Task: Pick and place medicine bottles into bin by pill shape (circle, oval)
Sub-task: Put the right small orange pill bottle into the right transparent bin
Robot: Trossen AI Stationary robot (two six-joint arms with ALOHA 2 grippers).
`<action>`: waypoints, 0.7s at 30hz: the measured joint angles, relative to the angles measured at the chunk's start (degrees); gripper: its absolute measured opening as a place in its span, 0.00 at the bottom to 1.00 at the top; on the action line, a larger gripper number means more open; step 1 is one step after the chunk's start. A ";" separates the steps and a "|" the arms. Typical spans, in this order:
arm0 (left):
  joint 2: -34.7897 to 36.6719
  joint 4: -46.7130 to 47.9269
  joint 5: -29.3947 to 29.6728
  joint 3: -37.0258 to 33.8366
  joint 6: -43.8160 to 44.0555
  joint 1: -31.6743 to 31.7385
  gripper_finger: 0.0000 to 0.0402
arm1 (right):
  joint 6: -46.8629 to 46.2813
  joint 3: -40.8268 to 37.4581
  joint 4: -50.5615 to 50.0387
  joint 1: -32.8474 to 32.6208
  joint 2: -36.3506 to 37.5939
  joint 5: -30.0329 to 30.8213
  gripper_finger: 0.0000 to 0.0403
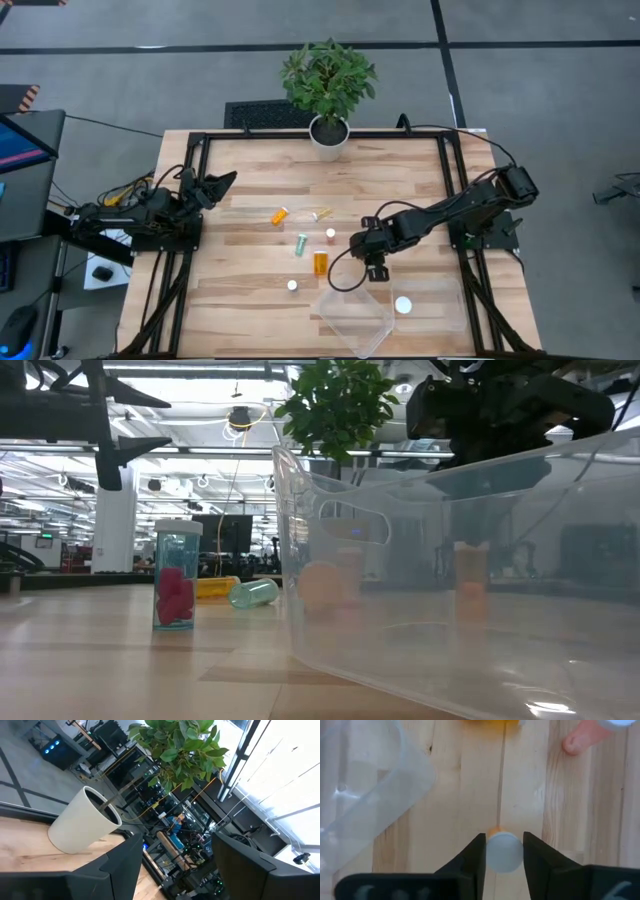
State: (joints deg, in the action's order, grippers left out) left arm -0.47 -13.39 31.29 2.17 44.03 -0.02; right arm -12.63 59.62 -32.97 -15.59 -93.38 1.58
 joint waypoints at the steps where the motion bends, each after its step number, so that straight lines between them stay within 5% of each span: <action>1: -0.02 0.00 0.00 0.00 0.00 0.01 0.57 | -0.77 0.00 0.13 0.00 0.21 0.00 0.28; 12: -0.02 0.20 -0.02 0.00 0.00 0.01 0.57 | -9.65 0.00 -7.26 -0.89 10.32 0.03 0.28; 21: -0.02 0.06 -0.02 0.00 0.02 0.01 0.57 | -25.46 0.00 -19.50 -9.79 22.01 2.46 0.28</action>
State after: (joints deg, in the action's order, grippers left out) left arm -0.49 -13.33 31.27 2.17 44.05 -0.01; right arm -38.09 59.61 -52.46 -25.38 -71.37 4.05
